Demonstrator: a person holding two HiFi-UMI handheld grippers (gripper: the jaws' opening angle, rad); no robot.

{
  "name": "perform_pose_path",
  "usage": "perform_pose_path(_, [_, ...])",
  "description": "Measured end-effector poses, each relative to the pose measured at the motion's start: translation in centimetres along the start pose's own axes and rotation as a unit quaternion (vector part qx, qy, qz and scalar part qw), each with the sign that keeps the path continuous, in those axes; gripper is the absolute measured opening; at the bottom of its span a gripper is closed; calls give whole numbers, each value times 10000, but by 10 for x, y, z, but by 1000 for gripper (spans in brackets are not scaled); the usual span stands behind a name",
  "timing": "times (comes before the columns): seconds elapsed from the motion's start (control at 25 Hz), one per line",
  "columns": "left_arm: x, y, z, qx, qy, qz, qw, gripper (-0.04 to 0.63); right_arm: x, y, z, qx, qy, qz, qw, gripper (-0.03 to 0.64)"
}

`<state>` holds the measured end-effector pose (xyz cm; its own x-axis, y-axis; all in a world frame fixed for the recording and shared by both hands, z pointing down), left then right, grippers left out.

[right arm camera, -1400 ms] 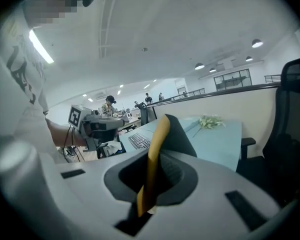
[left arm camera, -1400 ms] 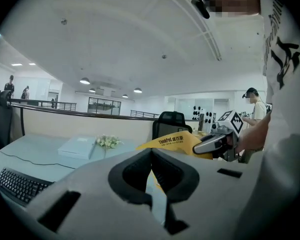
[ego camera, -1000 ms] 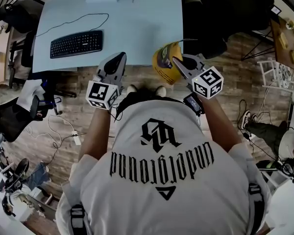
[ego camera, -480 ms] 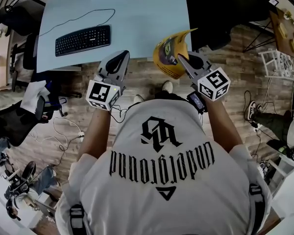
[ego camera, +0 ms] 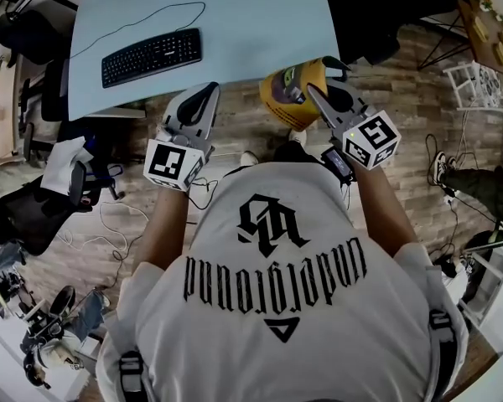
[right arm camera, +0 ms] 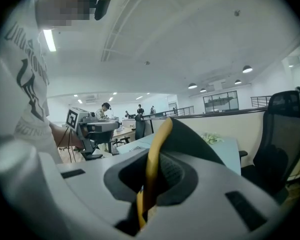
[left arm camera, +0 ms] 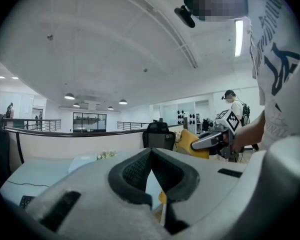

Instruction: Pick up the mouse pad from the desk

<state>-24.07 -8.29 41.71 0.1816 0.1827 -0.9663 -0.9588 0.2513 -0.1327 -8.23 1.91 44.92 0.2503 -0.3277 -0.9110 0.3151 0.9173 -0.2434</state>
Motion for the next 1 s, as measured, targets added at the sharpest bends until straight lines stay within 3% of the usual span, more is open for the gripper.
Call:
perform_pose_path(0.6, [-10,74,13,-66,-78,74,9999,8,-49,1,-85,-98,184,150,9997,25])
perform_pose_path(1.0, [-17,96,31,-137,76,76,9998,8,-46,15,-121,-87,475,281,9984,25])
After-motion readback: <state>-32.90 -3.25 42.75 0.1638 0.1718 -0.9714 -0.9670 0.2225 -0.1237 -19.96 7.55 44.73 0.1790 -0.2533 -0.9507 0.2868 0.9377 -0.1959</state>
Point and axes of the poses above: the fingertips, and each gripper's own axes: y backward along the fingers, z to its right, x out of its top, the point moved 1 cm from there along y, backward along the fingers, and after that the axes turned 11 degrees about -y, right-handed, at the moved point
